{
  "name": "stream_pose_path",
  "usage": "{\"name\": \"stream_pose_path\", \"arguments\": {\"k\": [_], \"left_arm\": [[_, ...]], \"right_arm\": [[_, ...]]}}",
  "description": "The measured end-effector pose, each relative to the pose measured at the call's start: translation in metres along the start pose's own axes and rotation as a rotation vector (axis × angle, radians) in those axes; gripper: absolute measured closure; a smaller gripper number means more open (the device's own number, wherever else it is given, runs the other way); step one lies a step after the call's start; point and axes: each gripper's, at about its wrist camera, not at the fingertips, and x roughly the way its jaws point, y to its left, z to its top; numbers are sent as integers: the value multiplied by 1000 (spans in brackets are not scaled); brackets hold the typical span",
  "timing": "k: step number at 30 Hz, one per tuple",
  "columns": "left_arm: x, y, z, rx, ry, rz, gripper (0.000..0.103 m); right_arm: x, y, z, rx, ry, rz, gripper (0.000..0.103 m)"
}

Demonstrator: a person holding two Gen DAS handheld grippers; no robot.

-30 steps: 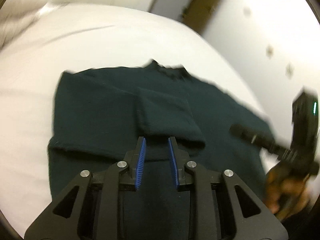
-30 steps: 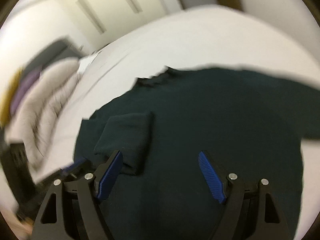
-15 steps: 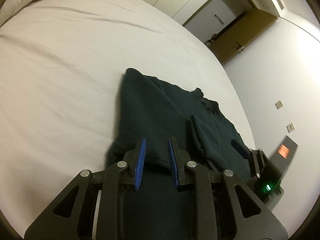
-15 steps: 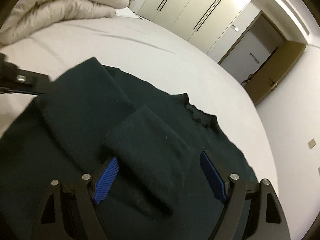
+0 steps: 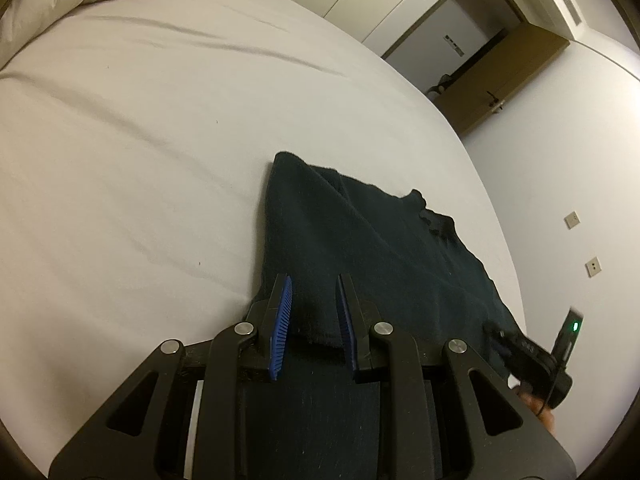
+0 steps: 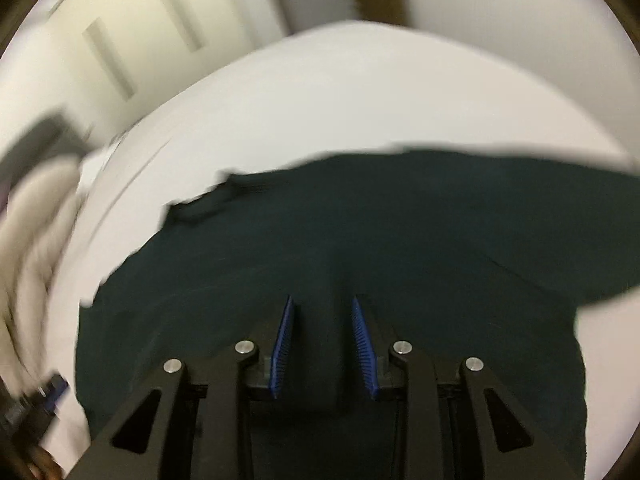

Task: Fold small clothes

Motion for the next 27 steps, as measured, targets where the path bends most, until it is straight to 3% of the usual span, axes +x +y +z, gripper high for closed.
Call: {"name": "stream_pose_path", "arguments": {"k": [1, 3, 4, 8, 10, 12, 13, 19, 21, 22, 24, 27], "left_arm": [[1, -3, 2, 6, -2, 0, 81], [3, -11, 8, 19, -8, 0, 81], [3, -15, 10, 23, -9, -3, 81], [5, -27, 14, 33, -1, -14, 81], [5, -24, 14, 22, 3, -14, 81], [4, -18, 14, 7, 8, -3, 81], [5, -13, 15, -11, 10, -3, 81], [0, -2, 18, -46, -1, -6, 81], [0, -2, 19, -45, 1, -9, 81], [0, -1, 19, -47, 3, -11, 81], [-1, -1, 19, -49, 2, -13, 81], [-2, -1, 21, -43, 5, -12, 81]], "right_arm": [[-2, -11, 1, 41, 6, 72, 57], [-2, -18, 5, 87, 21, 190, 22], [-1, -18, 7, 108, 22, 245, 18], [13, -13, 13, 134, 64, 256, 17], [21, -12, 18, 131, 79, 246, 27], [24, -3, 20, 83, 102, 228, 50], [29, 3, 22, 55, 129, 227, 54], [33, 4, 25, 54, 204, 205, 55], [37, 17, 23, -26, 226, 158, 57], [36, 23, 22, -71, 227, 129, 61], [35, 32, 20, -138, 229, 86, 83], [31, 29, 25, -146, 217, 104, 93]]}}
